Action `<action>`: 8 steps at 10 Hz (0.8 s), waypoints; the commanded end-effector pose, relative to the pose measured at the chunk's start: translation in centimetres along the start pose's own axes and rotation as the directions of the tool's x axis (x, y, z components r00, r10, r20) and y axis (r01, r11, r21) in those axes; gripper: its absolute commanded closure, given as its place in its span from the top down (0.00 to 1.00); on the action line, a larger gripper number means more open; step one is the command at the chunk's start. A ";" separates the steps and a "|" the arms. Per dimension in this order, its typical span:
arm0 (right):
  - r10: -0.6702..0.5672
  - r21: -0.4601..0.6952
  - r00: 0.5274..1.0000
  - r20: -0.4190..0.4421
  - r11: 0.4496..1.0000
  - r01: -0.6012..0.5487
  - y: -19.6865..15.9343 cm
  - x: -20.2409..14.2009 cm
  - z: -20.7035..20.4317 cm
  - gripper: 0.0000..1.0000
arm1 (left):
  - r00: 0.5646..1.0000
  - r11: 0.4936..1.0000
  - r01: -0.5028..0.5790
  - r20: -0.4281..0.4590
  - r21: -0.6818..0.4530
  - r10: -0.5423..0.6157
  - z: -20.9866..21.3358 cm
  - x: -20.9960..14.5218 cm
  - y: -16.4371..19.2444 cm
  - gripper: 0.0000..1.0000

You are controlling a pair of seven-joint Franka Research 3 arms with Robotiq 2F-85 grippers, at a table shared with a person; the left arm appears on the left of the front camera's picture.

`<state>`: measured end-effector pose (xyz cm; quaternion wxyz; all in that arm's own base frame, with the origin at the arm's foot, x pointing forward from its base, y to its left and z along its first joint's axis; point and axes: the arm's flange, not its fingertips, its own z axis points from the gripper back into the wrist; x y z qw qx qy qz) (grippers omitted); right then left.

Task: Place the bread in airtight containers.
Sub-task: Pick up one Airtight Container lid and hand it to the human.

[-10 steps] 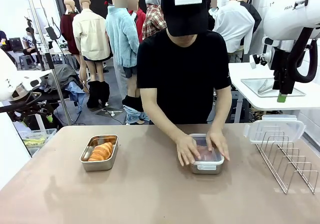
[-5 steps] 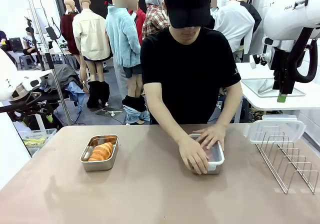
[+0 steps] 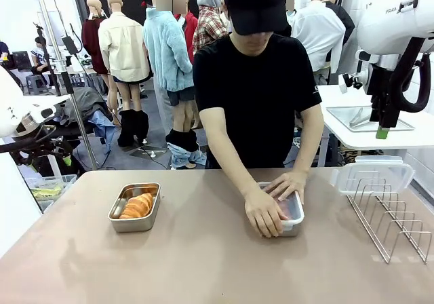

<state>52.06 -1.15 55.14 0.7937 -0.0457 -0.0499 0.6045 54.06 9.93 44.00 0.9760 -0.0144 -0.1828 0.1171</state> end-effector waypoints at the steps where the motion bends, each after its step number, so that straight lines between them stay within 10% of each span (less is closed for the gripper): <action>1: -0.012 0.005 1.000 -0.017 1.000 0.012 0.1 0.2 0.3 0.99 | 1.000 1.000 0.004 0.007 0.009 -0.004 0.2 0.0 0.1 1.00; 8: -0.012 0.005 1.000 -0.017 1.000 0.012 0.1 0.2 0.3 0.99 | 1.000 1.000 0.004 0.007 0.009 -0.004 0.2 0.0 0.1 1.00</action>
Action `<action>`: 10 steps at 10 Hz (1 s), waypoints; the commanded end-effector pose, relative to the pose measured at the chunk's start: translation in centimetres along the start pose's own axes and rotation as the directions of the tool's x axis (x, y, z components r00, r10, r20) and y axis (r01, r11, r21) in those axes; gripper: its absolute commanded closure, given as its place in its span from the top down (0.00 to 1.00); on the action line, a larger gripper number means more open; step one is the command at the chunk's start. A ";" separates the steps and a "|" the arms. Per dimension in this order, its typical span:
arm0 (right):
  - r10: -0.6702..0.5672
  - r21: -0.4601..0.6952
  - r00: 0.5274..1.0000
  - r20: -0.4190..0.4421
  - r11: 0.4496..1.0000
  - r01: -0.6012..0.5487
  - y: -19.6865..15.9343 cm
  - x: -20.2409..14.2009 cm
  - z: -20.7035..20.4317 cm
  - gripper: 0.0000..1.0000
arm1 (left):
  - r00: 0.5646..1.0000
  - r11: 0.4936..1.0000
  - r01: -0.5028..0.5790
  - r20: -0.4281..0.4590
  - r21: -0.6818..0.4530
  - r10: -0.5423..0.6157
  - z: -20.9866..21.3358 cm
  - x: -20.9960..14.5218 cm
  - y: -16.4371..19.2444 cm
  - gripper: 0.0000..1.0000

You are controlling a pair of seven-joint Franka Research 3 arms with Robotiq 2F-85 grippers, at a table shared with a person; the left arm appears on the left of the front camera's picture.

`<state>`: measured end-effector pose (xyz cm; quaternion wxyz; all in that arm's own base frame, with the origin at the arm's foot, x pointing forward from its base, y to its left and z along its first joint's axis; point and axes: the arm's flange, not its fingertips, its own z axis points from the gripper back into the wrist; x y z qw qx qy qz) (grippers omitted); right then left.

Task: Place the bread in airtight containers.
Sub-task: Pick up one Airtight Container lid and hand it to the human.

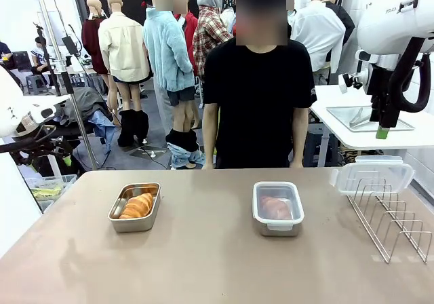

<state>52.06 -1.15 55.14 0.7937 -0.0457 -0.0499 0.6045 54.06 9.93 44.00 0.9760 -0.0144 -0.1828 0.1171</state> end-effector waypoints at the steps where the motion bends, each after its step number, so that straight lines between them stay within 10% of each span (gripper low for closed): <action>1: -0.012 0.005 1.000 -0.017 1.000 0.012 0.1 0.2 0.3 0.99 | 1.000 1.000 0.004 0.007 0.009 -0.004 0.2 0.0 0.1 1.00; 10: -0.012 0.005 1.000 -0.017 1.000 0.012 0.1 0.2 0.3 0.99 | 1.000 1.000 0.004 0.007 0.009 -0.004 0.2 0.0 0.1 1.00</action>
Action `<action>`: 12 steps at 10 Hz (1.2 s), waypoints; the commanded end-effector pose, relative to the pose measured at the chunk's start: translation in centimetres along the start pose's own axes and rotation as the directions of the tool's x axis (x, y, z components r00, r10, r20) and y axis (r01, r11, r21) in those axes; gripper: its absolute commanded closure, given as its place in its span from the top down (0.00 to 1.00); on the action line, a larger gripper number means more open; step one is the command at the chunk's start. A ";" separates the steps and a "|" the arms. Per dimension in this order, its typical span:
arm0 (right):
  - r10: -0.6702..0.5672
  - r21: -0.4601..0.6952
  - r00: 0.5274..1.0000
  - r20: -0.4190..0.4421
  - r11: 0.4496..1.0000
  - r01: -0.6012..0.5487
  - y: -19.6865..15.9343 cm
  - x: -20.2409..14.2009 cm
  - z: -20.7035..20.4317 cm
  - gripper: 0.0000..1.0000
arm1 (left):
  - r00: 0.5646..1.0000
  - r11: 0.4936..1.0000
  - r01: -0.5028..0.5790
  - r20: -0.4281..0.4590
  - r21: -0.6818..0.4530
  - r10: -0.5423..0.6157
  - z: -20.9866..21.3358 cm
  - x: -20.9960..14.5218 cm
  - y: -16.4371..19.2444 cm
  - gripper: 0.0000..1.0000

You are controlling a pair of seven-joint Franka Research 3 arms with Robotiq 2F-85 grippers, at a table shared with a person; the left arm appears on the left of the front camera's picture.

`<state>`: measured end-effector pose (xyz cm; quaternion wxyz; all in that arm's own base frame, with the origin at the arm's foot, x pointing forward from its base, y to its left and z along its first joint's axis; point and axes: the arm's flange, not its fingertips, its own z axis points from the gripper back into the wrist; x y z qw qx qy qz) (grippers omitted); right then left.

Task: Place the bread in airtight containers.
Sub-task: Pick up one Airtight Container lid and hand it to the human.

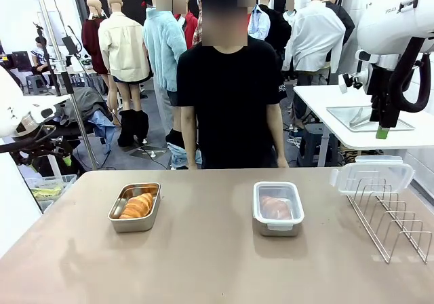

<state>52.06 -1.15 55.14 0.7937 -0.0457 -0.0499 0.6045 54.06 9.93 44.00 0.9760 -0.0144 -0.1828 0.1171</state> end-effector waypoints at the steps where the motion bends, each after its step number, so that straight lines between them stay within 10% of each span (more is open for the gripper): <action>1: -0.012 0.005 1.000 -0.017 1.000 0.012 0.1 0.2 0.3 0.99 | 1.000 1.000 0.004 0.007 0.009 -0.004 0.2 0.0 0.1 1.00; 12: 0.195 0.095 0.975 -0.104 0.978 -0.185 -1.1 1.7 -6.6 0.99 | 1.000 1.000 0.004 0.007 0.009 -0.004 0.2 0.0 0.1 1.00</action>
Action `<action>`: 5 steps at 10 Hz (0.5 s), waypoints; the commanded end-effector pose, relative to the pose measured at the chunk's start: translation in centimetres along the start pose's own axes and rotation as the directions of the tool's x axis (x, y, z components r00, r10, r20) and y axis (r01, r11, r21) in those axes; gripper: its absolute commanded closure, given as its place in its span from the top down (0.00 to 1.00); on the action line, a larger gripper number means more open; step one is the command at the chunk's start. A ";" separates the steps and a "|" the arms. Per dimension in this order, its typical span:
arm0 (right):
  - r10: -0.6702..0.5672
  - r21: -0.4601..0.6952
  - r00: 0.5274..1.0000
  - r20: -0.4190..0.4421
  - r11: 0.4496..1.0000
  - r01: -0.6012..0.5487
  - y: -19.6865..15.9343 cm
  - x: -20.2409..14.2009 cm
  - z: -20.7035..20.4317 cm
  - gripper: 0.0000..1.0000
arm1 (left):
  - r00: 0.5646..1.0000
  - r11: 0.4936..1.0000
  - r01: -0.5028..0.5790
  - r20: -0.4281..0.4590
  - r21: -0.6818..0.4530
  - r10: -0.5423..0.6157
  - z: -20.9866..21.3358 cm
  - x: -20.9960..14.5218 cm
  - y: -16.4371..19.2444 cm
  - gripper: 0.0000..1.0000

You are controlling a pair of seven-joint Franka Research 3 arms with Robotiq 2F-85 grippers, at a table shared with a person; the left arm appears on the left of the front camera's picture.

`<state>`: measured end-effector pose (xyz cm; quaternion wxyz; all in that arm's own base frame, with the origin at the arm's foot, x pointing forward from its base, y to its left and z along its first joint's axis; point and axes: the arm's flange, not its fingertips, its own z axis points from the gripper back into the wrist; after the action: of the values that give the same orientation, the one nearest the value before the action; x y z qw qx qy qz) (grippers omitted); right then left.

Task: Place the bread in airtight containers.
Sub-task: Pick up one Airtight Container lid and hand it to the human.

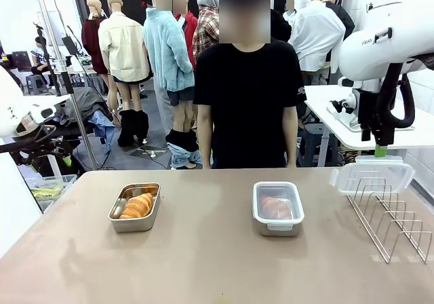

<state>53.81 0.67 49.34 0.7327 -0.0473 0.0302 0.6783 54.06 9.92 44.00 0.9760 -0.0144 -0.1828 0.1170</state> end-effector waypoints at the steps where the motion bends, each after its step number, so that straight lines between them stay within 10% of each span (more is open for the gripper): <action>1: -0.026 0.008 1.000 0.010 1.000 0.026 -1.3 -0.3 -1.5 0.99 | 1.000 1.000 0.004 0.007 0.009 -0.004 0.2 0.0 0.1 1.00; 5: -0.051 0.005 0.999 0.015 0.999 0.051 -3.2 0.0 -4.8 0.99 | 1.000 1.000 0.004 0.007 0.009 -0.004 0.2 0.0 0.1 1.00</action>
<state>56.38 -0.16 44.76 0.7419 -0.0388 0.0352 0.6685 54.06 9.92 44.00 0.9760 -0.0144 -0.1829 0.1170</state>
